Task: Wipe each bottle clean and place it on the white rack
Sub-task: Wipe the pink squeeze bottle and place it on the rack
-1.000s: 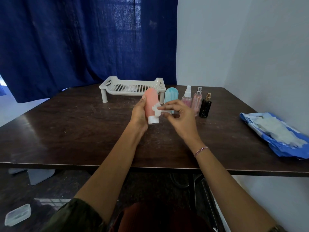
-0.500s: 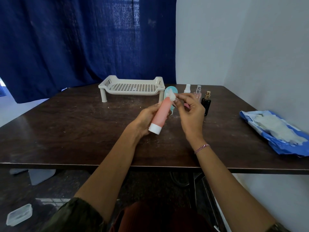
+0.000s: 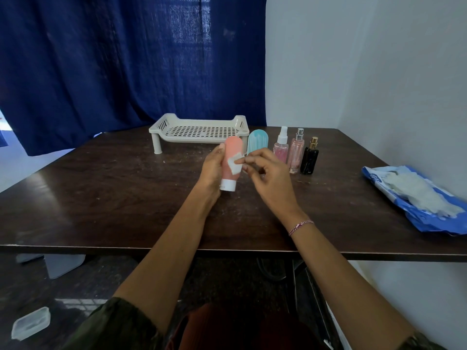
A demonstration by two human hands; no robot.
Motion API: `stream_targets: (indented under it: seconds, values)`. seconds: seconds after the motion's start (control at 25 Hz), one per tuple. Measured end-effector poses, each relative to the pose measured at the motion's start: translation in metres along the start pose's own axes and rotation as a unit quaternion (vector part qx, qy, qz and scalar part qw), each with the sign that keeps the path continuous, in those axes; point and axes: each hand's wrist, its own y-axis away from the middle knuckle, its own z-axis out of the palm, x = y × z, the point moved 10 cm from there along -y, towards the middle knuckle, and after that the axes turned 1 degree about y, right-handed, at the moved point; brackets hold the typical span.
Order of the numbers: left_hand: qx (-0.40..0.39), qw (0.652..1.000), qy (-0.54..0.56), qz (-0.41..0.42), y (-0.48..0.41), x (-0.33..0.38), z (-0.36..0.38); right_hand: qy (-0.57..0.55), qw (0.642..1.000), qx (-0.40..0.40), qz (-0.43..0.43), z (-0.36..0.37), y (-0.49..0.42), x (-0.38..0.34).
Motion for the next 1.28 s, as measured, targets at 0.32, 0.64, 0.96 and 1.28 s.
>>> stream_targets:
  seconds: [0.32,0.64,0.96,1.28]
  values:
    - [0.118,0.992,-0.007,0.042,-0.005,0.008,-0.031,-0.096,0.994,0.01,0.055,-0.006,-0.001,0.013]
    - [0.122,0.99,-0.036,0.064,-0.007,0.012,-0.031,-0.221,0.947,0.071,0.224,-0.012,0.005,0.047]
    - [0.042,0.998,-0.035,0.032,-0.007,0.002,-0.014,-0.184,0.947,0.07,0.256,-0.01,0.005,0.062]
    - [-0.065,0.996,-0.054,0.014,-0.003,-0.006,0.013,-0.144,0.938,0.1,0.301,-0.014,0.014,0.077]
